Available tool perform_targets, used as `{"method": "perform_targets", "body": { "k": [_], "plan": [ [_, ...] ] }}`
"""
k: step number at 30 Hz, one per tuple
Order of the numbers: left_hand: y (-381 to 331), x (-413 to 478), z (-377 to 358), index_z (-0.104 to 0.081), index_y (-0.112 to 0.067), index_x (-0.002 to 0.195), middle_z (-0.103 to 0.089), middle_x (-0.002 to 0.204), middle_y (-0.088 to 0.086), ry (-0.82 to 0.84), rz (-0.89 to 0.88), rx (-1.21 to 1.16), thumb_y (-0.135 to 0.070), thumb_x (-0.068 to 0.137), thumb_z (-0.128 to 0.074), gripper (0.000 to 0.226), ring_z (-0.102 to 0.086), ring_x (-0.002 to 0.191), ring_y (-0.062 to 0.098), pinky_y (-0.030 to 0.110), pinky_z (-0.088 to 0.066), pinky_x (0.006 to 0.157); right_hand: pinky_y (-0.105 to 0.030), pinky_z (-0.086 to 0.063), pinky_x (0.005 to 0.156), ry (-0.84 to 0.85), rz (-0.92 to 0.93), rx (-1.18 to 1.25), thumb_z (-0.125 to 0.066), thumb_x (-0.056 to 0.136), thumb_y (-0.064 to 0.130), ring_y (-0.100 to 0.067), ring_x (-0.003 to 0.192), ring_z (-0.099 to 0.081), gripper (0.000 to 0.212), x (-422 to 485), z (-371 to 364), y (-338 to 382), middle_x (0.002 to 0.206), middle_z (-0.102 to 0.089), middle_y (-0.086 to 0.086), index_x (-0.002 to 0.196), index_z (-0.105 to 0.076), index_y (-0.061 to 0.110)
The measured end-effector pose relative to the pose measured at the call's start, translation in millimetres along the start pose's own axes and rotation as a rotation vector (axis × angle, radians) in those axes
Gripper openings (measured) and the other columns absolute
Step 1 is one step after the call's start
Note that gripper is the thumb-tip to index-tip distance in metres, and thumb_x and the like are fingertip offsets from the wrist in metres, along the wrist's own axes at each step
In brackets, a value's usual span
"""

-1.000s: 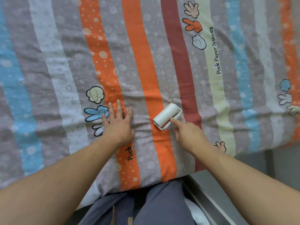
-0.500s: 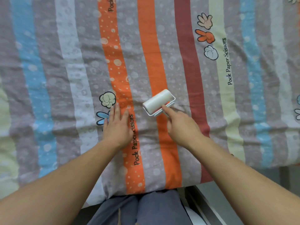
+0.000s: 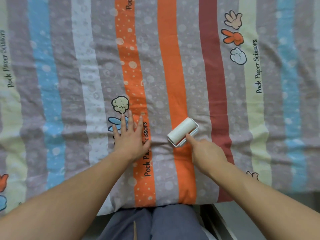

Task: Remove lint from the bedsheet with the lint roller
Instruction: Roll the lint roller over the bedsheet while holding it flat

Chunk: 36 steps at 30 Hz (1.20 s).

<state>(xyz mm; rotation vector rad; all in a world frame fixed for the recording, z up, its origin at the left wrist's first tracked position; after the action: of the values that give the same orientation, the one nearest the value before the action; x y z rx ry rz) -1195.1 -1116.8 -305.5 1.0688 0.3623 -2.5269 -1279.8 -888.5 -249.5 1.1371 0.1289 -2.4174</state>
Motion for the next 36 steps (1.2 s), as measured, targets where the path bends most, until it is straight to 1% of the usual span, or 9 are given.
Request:
{"method": "perform_targets", "body": {
  "k": [3, 7, 9, 13, 16, 18, 24, 28, 36],
  "plan": [
    [-1, -2, 3, 0.024, -0.03, 0.157, 0.039, 0.16, 0.009, 0.019, 0.006, 0.028, -0.072, 0.094, -0.034, 0.095, 0.034, 0.148, 0.035, 0.067, 0.004, 0.12, -0.034, -0.036, 0.068, 0.042, -0.022, -0.04, -0.035, 0.095, 0.017, -0.034, 0.098, -0.061, 0.058, -15, 0, -3, 0.113, -0.057, -0.012, 0.149, -0.023, 0.034],
    [2, -10, 3, 0.022, -0.033, 0.157, 0.037, 0.161, 0.005, 0.045, 0.008, 0.022, -0.073, 0.094, -0.033, 0.093, 0.032, 0.15, 0.031, 0.068, 0.003, 0.119, -0.033, -0.041, 0.069, 0.134, -0.058, -0.108, -0.04, 0.093, 0.019, -0.028, 0.101, -0.062, 0.043, -27, 19, -11, 0.115, -0.062, -0.006, 0.134, -0.045, 0.031],
    [8, -13, 1, 0.021, -0.034, 0.158, 0.037, 0.162, 0.003, 0.036, 0.016, 0.02, -0.072, 0.095, -0.032, 0.091, 0.032, 0.15, 0.028, 0.068, 0.002, 0.119, -0.031, -0.041, 0.069, 0.152, -0.075, -0.126, -0.043, 0.093, 0.024, -0.025, 0.102, -0.062, 0.039, -34, 33, -12, 0.116, -0.062, -0.003, 0.131, -0.049, 0.033],
    [30, -9, 1, 0.019, -0.035, 0.158, 0.032, 0.164, 0.004, -0.002, 0.087, 0.01, -0.071, 0.096, -0.027, 0.085, 0.028, 0.152, 0.028, 0.069, 0.001, 0.119, -0.035, -0.045, 0.069, -0.028, 0.03, -0.034, -0.041, 0.095, 0.026, -0.027, 0.098, -0.063, 0.045, -27, 55, 4, 0.112, -0.064, -0.004, 0.137, -0.041, 0.04],
    [52, -4, 3, 0.016, -0.035, 0.159, 0.033, 0.164, 0.002, -0.037, 0.125, -0.023, -0.067, 0.099, -0.024, 0.079, 0.031, 0.15, 0.024, 0.069, 0.001, 0.119, -0.037, -0.04, 0.068, -0.126, 0.079, 0.083, -0.04, 0.096, 0.025, -0.034, 0.101, -0.06, 0.056, 1, 54, 36, 0.117, -0.059, -0.009, 0.147, -0.026, 0.044],
    [62, -3, 1, 0.014, -0.036, 0.159, 0.034, 0.163, 0.001, -0.046, 0.133, -0.02, -0.064, 0.1, -0.024, 0.075, 0.032, 0.15, 0.022, 0.068, 0.001, 0.119, -0.038, -0.038, 0.069, -0.168, 0.1, 0.137, -0.04, 0.098, 0.024, -0.036, 0.101, -0.06, 0.058, 29, 47, 62, 0.117, -0.057, -0.012, 0.15, -0.022, 0.041],
    [69, 9, -12, 0.017, -0.035, 0.158, 0.039, 0.161, 0.002, -0.056, 0.102, -0.075, -0.059, 0.102, -0.027, 0.075, 0.04, 0.146, 0.024, 0.071, 0.011, 0.115, -0.035, -0.034, 0.068, -0.159, 0.083, 0.162, -0.037, 0.1, 0.021, -0.037, 0.101, -0.059, 0.057, 72, 29, 106, 0.116, -0.055, -0.013, 0.152, -0.02, 0.04],
    [72, 9, -15, 0.019, -0.035, 0.157, 0.043, 0.158, 0.002, -0.026, 0.066, -0.119, -0.06, 0.101, -0.031, 0.079, 0.043, 0.144, 0.025, 0.073, 0.013, 0.113, -0.037, -0.043, 0.073, -0.159, -0.007, 0.129, -0.041, 0.095, 0.025, -0.035, 0.102, -0.06, 0.054, 51, 15, 87, 0.114, -0.061, -0.012, 0.145, -0.033, 0.044],
    [70, 5, -3, 0.022, -0.031, 0.157, 0.043, 0.158, 0.007, 0.033, 0.052, -0.089, -0.061, 0.1, -0.031, 0.084, 0.042, 0.144, 0.031, 0.075, 0.008, 0.113, -0.037, -0.048, 0.079, 0.023, -0.196, 0.033, -0.039, 0.096, 0.035, -0.027, 0.106, -0.06, 0.05, -18, -12, 37, 0.121, -0.06, -0.006, 0.144, -0.033, 0.047]
  ]
}}
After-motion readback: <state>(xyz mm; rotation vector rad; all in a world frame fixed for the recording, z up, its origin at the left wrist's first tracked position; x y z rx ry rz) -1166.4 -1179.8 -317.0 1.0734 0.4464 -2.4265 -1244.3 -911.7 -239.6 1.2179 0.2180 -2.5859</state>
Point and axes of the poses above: each hand's wrist, its own x-axis towards the middle knuckle, its own z-axis out of the back of the hand, y = z × x, the point moved 2 cm from there along x, towards the middle knuckle
